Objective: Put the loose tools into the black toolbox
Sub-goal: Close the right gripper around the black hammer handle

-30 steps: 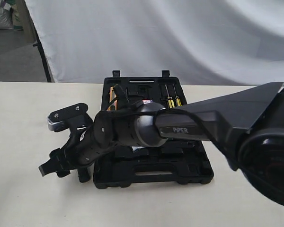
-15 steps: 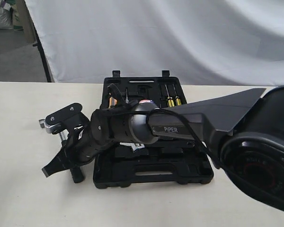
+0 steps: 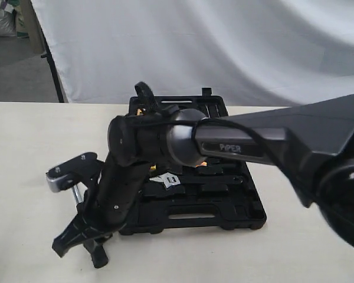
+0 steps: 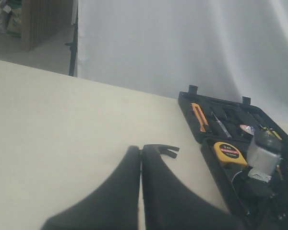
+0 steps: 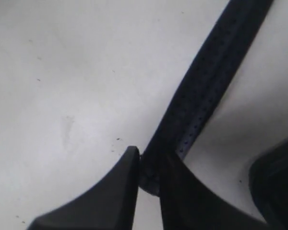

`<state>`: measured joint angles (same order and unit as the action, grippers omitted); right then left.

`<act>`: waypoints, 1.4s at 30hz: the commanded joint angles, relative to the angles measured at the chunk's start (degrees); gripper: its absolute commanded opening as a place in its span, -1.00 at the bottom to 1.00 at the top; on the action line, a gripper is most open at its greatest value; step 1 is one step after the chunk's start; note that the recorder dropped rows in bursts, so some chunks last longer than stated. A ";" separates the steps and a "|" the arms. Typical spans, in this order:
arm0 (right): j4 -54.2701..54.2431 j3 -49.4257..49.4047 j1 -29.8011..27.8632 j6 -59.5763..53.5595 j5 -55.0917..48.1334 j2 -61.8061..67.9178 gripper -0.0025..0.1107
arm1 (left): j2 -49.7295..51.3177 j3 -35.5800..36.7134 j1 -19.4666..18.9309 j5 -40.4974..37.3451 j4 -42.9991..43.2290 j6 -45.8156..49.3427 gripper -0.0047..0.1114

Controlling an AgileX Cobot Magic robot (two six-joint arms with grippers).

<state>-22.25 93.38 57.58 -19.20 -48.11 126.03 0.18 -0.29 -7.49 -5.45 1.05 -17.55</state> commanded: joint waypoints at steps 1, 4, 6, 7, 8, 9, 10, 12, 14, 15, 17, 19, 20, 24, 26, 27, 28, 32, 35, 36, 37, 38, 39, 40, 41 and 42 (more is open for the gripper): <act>0.30 0.15 0.02 -0.07 4.92 -7.30 -0.67 | -0.18 -0.15 -1.45 0.41 0.25 -0.27 -0.91; 0.30 0.15 0.02 1.92 9.94 -8.42 -0.60 | -0.18 -0.15 -1.45 0.41 0.25 -0.27 -0.91; 0.30 0.15 0.02 4.49 12.80 -7.83 -0.43 | -0.18 -0.15 -1.45 0.41 0.25 -0.27 -0.91; 0.30 0.15 0.02 5.26 14.23 -7.15 -0.29 | -0.18 -0.15 -1.45 0.41 0.25 -0.27 -0.91; 0.30 0.15 0.02 5.35 15.39 -6.42 -0.17 | -0.18 -0.15 -1.45 0.41 0.25 -0.27 -0.91; 0.30 0.15 0.02 4.78 16.79 -5.48 -0.02 | -0.18 -0.15 -1.45 0.41 0.25 -0.27 -0.91; 0.30 0.15 0.02 4.30 18.07 -4.39 0.11 | -0.18 -0.15 -1.45 0.41 0.25 -0.27 -0.91; 0.30 0.15 0.02 3.51 20.74 -1.93 0.30 | -0.18 -0.15 -1.45 0.41 0.25 -0.27 -0.91; 0.30 0.15 0.02 2.49 22.97 0.44 0.34 | -0.18 -0.15 -1.45 0.41 0.25 -0.27 -0.91; 0.30 0.15 0.02 2.49 24.01 1.77 0.34 | -0.18 -0.15 -1.45 0.41 0.25 -0.27 -0.91; 0.84 0.15 0.02 2.49 25.38 4.03 0.34 | -0.18 -0.15 -1.45 0.41 0.25 -0.27 -0.91; 1.62 0.15 0.02 2.40 25.78 6.29 0.34 | -0.18 -0.15 -1.45 0.41 0.25 -0.27 -0.91; 1.82 0.46 0.02 2.40 25.07 7.36 0.34 | -0.18 -0.15 -1.45 0.41 0.25 -0.27 -0.91; 2.29 0.70 0.02 0.61 21.24 9.47 0.32 | -0.18 -0.15 -1.45 0.41 0.25 -0.27 -0.91; 2.45 1.36 0.02 -1.26 17.04 9.47 0.16 | -0.18 -0.15 -1.45 0.41 0.25 -0.27 -0.91; 2.45 1.82 0.02 -1.69 15.23 9.35 0.06 | -0.18 -0.15 -1.45 0.41 0.25 -0.27 -0.91; 2.45 2.56 0.02 -1.74 12.83 9.35 -0.08 | -0.18 -0.15 -1.45 0.41 0.25 -0.27 -0.91; 2.45 6.51 0.02 -1.53 3.74 9.35 -0.63 | -0.18 -0.15 -1.45 0.41 0.25 -0.27 -0.91; 2.45 9.53 0.02 -1.38 -2.28 9.35 -0.88 | -0.18 -0.15 -1.45 0.41 0.25 -0.27 -0.91; 2.45 10.18 0.02 -1.38 -4.10 9.35 -0.93 | -0.18 -0.15 -1.45 0.41 0.25 -0.27 -0.91; 2.62 11.06 0.02 -1.38 -6.99 9.35 -0.96 | -0.18 -0.15 -1.45 0.41 0.25 -0.27 -0.91; 2.62 11.60 0.02 -1.38 -9.14 9.35 -0.96 | -0.18 -0.15 -1.45 0.41 0.25 -0.27 -0.91; 2.62 12.03 0.02 -1.38 -11.24 9.35 -0.96 | -0.18 -0.15 -1.45 0.41 0.25 -0.27 -0.91; 2.62 12.45 0.02 -1.23 -14.38 9.35 -0.96 | -0.18 -0.15 -1.45 0.41 0.25 -0.27 -0.91; 2.62 12.59 0.02 -1.10 -16.57 9.35 -0.96 | -0.18 -0.15 -1.45 0.41 0.25 -0.27 -0.91; 2.62 12.60 0.02 -1.10 -18.87 9.19 -0.96 | -0.18 -0.15 -1.45 0.41 0.25 -0.27 -0.91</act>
<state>-20.09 105.40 57.71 -20.20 -58.74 135.09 0.18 -0.29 -7.49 -5.45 1.05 -17.55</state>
